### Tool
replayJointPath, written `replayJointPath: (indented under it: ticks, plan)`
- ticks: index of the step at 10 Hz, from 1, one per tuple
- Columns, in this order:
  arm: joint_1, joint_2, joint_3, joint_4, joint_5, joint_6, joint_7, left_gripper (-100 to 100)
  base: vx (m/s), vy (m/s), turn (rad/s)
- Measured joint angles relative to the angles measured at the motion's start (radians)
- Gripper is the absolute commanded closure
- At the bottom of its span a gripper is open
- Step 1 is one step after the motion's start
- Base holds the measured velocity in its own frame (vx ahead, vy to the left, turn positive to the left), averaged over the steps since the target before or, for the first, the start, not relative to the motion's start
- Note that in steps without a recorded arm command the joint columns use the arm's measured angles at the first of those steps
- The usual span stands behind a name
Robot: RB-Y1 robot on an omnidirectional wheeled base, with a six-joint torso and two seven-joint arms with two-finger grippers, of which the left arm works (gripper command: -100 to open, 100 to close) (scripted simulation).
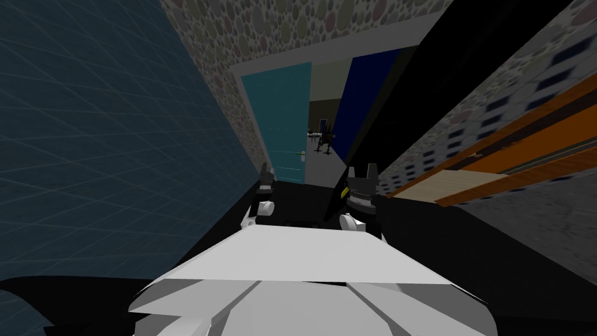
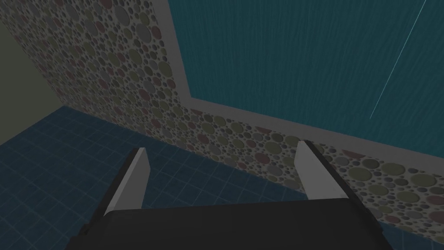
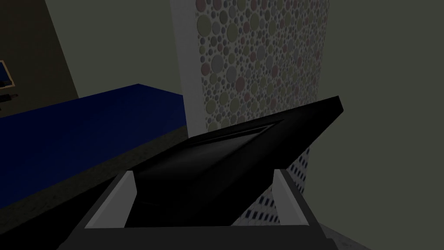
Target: Pull the door open
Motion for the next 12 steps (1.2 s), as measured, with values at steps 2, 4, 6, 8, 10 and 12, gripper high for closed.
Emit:
replayJointPath:
  ticks: [2,4,6,8,10,12]
  plan:
    - [-0.02,0.006,-0.02,0.045,0.014,0.0,-0.01,-100,0.098,0.024,0.012]
    - [-0.05,0.004,-0.035,0.087,0.025,0.007,-0.021,-100,0.082,0.022,0.013]
    - [-0.064,0.002,-0.055,0.121,0.035,0.008,-0.032,-100,0.083,0.027,0.015]
    - [-0.092,0.004,-0.07,0.168,0.047,0.011,-0.042,-100,0.091,0.017,0.018]
    - [-0.114,0.007,-0.085,0.21,0.061,0.011,-0.048,-100,0.086,0.021,0.017]
    - [-0.134,0.0,-0.104,0.244,0.07,0.021,-0.064,-100,0.078,0.023,0.023]
